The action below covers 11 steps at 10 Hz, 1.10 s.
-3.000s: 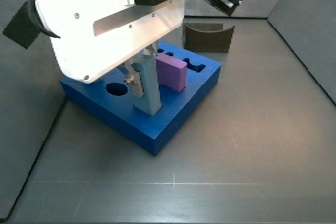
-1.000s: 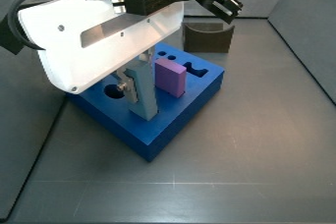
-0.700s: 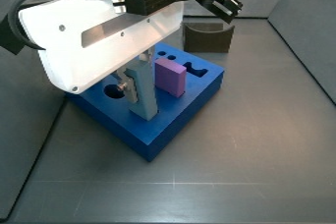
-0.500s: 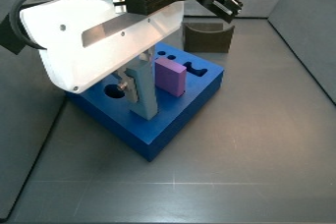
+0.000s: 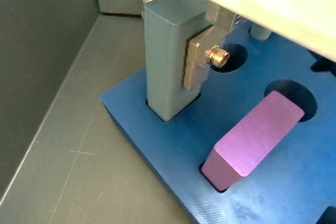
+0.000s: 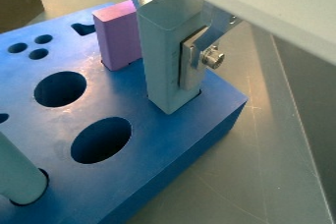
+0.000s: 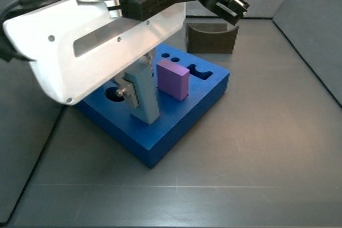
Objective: Pick up the rectangle object. Move to above the board. Insert the rectangle object.
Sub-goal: Insert the rectangle object.
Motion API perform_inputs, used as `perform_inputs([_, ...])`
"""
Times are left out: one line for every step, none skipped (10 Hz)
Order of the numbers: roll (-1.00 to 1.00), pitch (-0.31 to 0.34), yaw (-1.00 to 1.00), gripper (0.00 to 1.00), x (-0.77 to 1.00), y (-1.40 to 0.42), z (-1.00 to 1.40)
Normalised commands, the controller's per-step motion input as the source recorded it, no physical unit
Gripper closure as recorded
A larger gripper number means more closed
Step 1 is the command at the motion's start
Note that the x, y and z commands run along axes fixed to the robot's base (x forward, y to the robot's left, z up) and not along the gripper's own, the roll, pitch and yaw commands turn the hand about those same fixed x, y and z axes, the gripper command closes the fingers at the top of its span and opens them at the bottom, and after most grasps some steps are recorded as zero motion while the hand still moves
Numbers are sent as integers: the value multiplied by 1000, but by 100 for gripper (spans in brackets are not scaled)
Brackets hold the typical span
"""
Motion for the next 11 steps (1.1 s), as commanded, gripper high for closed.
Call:
perform_inputs([166,0,0,100,0,-6,-131])
perform_inputs([171,-171,0,100,0,-69,-283])
perform_inputs([383,-326,0,100,54,-337,-800])
perform_inputs([351,-206,0,100,0,-351,-977])
perform_inputs([349,-197,0,100,0,-351,-994])
perform_inputs([380,-214,0,100,0,-331,-963])
perform_inputs([446,-249,0,100,0,-317,-891])
perform_inputs([429,-280,0,100,20,-317,-854])
perform_inputs([126,-380,0,100,-200,-6,0])
perform_inputs([-14,0,0,100,0,0,0])
perform_inputs([0,-80,0,100,57,-54,-694])
